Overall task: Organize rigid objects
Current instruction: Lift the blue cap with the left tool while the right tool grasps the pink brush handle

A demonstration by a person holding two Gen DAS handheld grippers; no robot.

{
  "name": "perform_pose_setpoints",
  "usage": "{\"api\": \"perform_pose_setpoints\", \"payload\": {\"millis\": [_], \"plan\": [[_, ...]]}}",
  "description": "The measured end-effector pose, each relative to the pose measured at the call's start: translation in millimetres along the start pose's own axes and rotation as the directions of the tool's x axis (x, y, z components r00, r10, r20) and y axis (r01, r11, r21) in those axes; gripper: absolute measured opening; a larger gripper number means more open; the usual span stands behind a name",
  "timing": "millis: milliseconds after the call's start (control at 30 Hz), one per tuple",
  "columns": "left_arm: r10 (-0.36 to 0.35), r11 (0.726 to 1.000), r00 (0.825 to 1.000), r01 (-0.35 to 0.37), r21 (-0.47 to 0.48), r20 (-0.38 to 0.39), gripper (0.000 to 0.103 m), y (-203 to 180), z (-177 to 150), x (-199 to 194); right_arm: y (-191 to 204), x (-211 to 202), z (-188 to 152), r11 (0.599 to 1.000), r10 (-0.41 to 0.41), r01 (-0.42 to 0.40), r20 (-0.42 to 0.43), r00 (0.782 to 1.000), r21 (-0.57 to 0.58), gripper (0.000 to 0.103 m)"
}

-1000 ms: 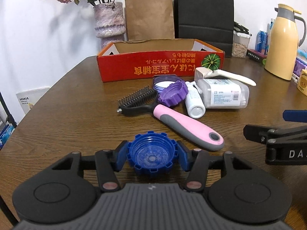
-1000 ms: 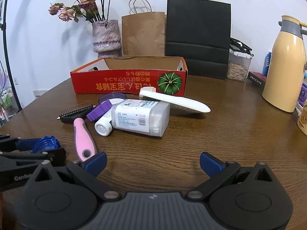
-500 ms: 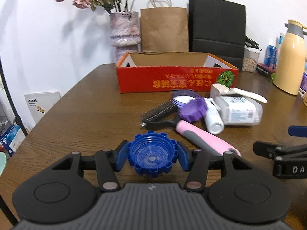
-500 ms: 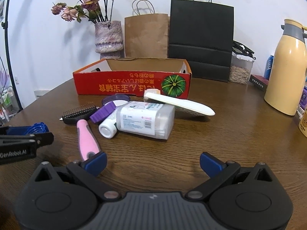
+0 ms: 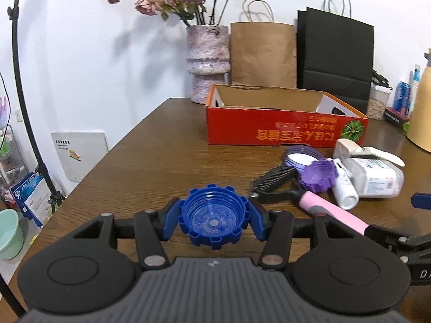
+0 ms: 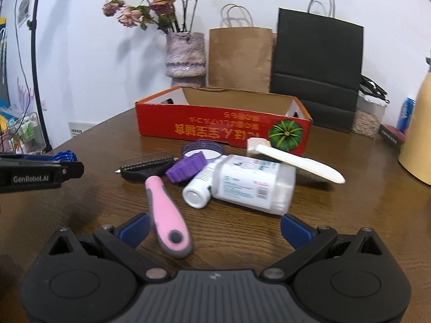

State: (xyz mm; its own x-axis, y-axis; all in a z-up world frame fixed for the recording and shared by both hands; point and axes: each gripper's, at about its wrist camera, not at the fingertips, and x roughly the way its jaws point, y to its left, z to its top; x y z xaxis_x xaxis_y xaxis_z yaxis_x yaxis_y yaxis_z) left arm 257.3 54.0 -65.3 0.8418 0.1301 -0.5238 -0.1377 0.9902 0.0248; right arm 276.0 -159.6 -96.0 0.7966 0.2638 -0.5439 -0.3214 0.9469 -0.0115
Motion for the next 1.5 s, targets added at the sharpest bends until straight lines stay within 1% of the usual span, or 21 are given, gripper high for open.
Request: {"api": "perform_pose_setpoints", "payload": {"millis": [333,533,733,767,867,933,1000,1033,1067,1133,1233,1267,1300,1500], "plan": [[0.018,1.0,1.0,-0.018,-0.024,0.01,0.055,21,2,7,21,22,9,0.998,0.042,-0.043,-0.027,0.999,-0.055,0.103],[0.008,0.999,1.0,-0.007,-0.053,0.012,0.055,28,1,7,31,34,15,0.994,0.067,-0.071,-0.05,0.996,-0.082,0.101],[0.0,0.998,1.0,0.001,-0.057,0.016,0.055,30,0,8,38,48,21,0.988,0.105,-0.114,-0.083,0.991,-0.104,0.087],[-0.002,0.998,1.0,0.002,-0.059,0.015,0.055,30,-1,8,39,50,23,0.987,0.111,-0.119,-0.083,0.99,-0.105,0.085],[-0.005,0.998,1.0,0.006,-0.063,0.008,0.055,31,-1,8,40,54,29,0.984,0.131,-0.138,-0.072,0.989,-0.109,0.076],[-0.004,0.998,1.0,0.004,-0.07,0.002,0.055,32,-1,10,40,59,33,0.983,0.141,-0.149,-0.08,0.987,-0.105,0.073],[-0.008,0.997,1.0,0.007,-0.079,-0.005,0.055,34,0,11,39,65,35,0.982,0.151,-0.16,-0.094,0.984,-0.096,0.061],[-0.01,0.997,1.0,0.009,-0.081,-0.007,0.055,34,0,12,39,68,36,0.982,0.157,-0.167,-0.105,0.982,-0.093,0.058],[-0.011,0.997,1.0,0.01,-0.081,-0.008,0.055,34,0,12,39,71,36,0.98,0.165,-0.175,-0.115,0.98,-0.091,0.054],[-0.013,0.997,1.0,0.013,-0.078,-0.006,0.055,34,-1,11,39,74,36,0.979,0.175,-0.186,-0.118,0.978,-0.089,0.052],[-0.014,0.997,1.0,0.013,-0.075,-0.006,0.055,33,-1,11,40,75,36,0.976,0.189,-0.2,-0.114,0.975,-0.091,0.043],[-0.014,0.997,1.0,0.014,-0.076,-0.006,0.054,33,-1,11,41,74,36,0.974,0.194,-0.205,-0.111,0.975,-0.095,0.033],[-0.015,0.997,1.0,0.015,-0.078,-0.006,0.055,33,-1,11,42,73,35,0.973,0.198,-0.208,-0.108,0.974,-0.1,0.027],[-0.014,0.997,1.0,0.013,-0.074,-0.007,0.055,33,-1,11,46,66,29,0.974,0.171,-0.181,-0.081,0.982,-0.134,0.023]]}}
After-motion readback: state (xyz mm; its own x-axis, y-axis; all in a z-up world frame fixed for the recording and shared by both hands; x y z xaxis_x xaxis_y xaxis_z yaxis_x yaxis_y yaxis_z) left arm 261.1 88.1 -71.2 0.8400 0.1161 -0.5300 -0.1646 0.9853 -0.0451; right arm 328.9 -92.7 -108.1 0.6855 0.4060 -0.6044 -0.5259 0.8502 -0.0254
